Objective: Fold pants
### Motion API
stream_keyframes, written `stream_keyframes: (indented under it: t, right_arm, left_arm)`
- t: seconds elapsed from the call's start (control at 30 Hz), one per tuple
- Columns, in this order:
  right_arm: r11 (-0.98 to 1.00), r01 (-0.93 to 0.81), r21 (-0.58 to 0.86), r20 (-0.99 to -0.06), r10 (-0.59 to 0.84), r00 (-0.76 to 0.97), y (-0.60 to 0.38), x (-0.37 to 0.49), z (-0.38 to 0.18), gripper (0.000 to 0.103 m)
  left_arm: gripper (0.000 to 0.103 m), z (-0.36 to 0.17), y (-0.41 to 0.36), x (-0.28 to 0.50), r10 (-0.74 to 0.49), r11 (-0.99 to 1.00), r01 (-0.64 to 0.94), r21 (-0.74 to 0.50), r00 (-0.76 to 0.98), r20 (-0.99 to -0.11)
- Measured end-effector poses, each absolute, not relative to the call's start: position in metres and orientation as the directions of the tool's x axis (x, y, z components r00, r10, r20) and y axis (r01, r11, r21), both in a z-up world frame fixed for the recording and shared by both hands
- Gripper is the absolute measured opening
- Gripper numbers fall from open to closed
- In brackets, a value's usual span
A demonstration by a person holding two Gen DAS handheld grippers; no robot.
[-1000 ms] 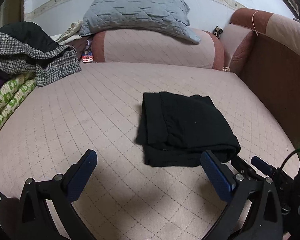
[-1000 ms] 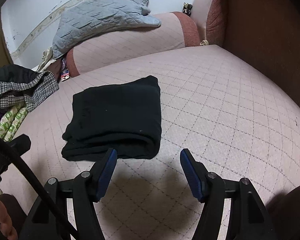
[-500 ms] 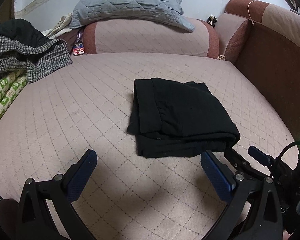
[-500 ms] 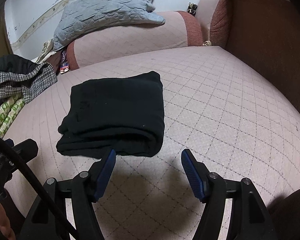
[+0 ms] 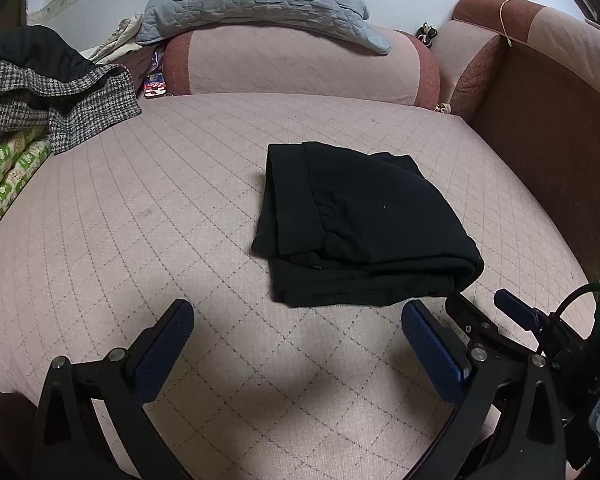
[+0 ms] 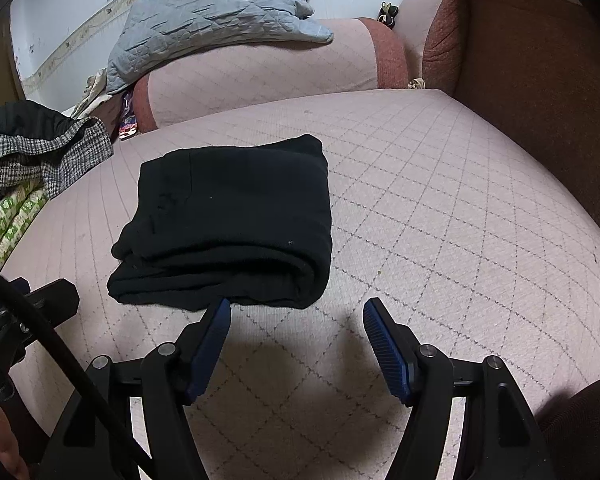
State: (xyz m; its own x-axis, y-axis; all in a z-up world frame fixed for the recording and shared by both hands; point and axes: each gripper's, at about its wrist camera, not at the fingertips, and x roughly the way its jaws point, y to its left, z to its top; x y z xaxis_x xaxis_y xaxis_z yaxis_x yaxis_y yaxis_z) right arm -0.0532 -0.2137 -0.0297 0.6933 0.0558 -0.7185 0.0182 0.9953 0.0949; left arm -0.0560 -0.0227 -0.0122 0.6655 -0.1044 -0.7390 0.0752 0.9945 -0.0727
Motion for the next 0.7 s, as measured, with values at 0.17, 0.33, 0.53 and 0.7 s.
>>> stream_keyframes:
  t: [0.17, 0.33, 0.53, 0.7]
  right_arm:
    - [0.996, 0.017, 0.092, -0.721, 0.055, 0.691, -0.212, -0.053, -0.031, 0.074]
    - [0.994, 0.034, 0.108, -0.678, 0.049, 0.733, -0.218, -0.058, -0.020, 0.074]
    - [0.984, 0.072, 0.166, -0.640, 0.052, 0.766, -0.247, -0.042, 0.016, 0.075]
    - [0.945, 0.070, 0.321, -0.707, 0.190, 0.681, -0.278, 0.032, 0.029, 0.078]
  left_arm:
    - [0.103, -0.016, -0.024, -0.055, -0.109, 0.994, 0.078, -0.077, 0.656, -0.747]
    - [0.103, -0.017, -0.015, -0.045, -0.132, 0.991, 0.067, -0.117, 0.641, -0.756]
    - [0.103, -0.013, 0.001, 0.000, -0.175, 0.982, 0.058, -0.178, 0.618, -0.767]
    - [0.103, -0.023, -0.002, 0.062, -0.242, 0.969, 0.102, -0.226, 0.591, -0.769]
